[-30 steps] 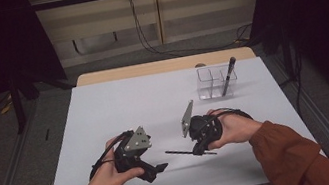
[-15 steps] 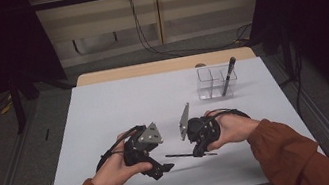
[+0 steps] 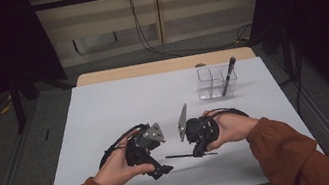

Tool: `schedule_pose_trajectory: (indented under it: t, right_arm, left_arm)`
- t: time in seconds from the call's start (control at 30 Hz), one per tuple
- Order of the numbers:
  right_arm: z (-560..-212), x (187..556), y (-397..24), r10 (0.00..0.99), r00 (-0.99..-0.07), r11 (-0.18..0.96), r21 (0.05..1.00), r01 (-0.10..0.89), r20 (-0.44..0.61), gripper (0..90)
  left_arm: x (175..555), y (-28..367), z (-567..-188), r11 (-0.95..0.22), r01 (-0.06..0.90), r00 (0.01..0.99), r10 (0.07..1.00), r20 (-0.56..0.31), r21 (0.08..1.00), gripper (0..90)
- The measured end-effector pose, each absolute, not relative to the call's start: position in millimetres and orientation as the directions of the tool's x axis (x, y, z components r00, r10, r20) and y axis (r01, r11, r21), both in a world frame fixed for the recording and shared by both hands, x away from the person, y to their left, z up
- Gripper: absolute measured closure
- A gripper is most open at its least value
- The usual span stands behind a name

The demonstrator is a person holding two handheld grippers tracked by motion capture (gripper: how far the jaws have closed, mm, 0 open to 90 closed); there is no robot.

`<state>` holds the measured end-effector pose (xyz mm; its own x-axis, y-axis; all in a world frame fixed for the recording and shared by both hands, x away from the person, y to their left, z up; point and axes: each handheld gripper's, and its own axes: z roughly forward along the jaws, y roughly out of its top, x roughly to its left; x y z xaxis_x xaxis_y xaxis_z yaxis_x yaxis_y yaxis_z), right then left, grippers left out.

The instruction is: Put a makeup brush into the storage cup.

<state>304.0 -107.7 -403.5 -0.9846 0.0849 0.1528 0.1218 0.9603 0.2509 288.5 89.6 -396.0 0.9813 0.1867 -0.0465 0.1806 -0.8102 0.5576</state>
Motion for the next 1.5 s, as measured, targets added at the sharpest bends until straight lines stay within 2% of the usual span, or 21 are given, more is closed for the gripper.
schedule_pose_trajectory:
  t: [0.17, 0.3, 0.53, 0.67, 0.7, 0.83, 0.93, 1.5]
  right_arm:
    - [-405.4, 303.7, -102.2, 0.070, -0.986, 0.964, 0.246, 0.106, 0.151, 86.5]
    - [-404.9, 303.6, -100.7, 0.066, -0.986, 0.963, 0.250, 0.103, 0.152, 86.5]
    - [-404.0, 303.0, -100.3, 0.061, -0.988, 0.961, 0.260, 0.097, 0.145, 86.5]
    - [-404.7, 302.5, -99.1, 0.058, -0.988, 0.960, 0.264, 0.095, 0.146, 86.5]
    - [-405.3, 302.8, -98.8, 0.051, -0.989, 0.959, 0.270, 0.086, 0.136, 86.5]
    - [-405.1, 303.0, -99.0, 0.054, -0.988, 0.959, 0.270, 0.091, 0.142, 86.5]
    - [-405.5, 303.5, -99.5, 0.052, -0.988, 0.958, 0.272, 0.090, 0.143, 86.5]
    - [-405.3, 302.6, -101.6, 0.038, -0.990, 0.954, 0.290, 0.076, 0.135, 86.5]
  left_arm:
    - [290.8, 89.0, -399.6, -0.826, 0.176, 0.984, 0.161, -0.074, 0.535, 7.2]
    - [293.2, 89.6, -399.5, -0.821, 0.165, 0.986, 0.142, -0.085, 0.547, 25.4]
    - [294.7, 86.1, -400.3, -0.831, 0.158, 0.987, 0.129, -0.092, 0.533, 40.8]
    - [296.6, 82.2, -400.9, -0.838, 0.157, 0.988, 0.132, -0.085, 0.523, 42.3]
    - [297.0, 81.7, -401.3, -0.840, 0.154, 0.988, 0.124, -0.094, 0.521, 46.5]
    - [296.1, 78.3, -403.6, -0.845, 0.142, 0.989, 0.098, -0.112, 0.515, 53.3]
    - [296.3, 77.4, -403.8, -0.839, 0.143, 0.989, 0.104, -0.103, 0.524, 54.3]
    - [295.7, 69.6, -409.7, -0.838, 0.132, 0.989, 0.075, -0.128, 0.530, 77.7]
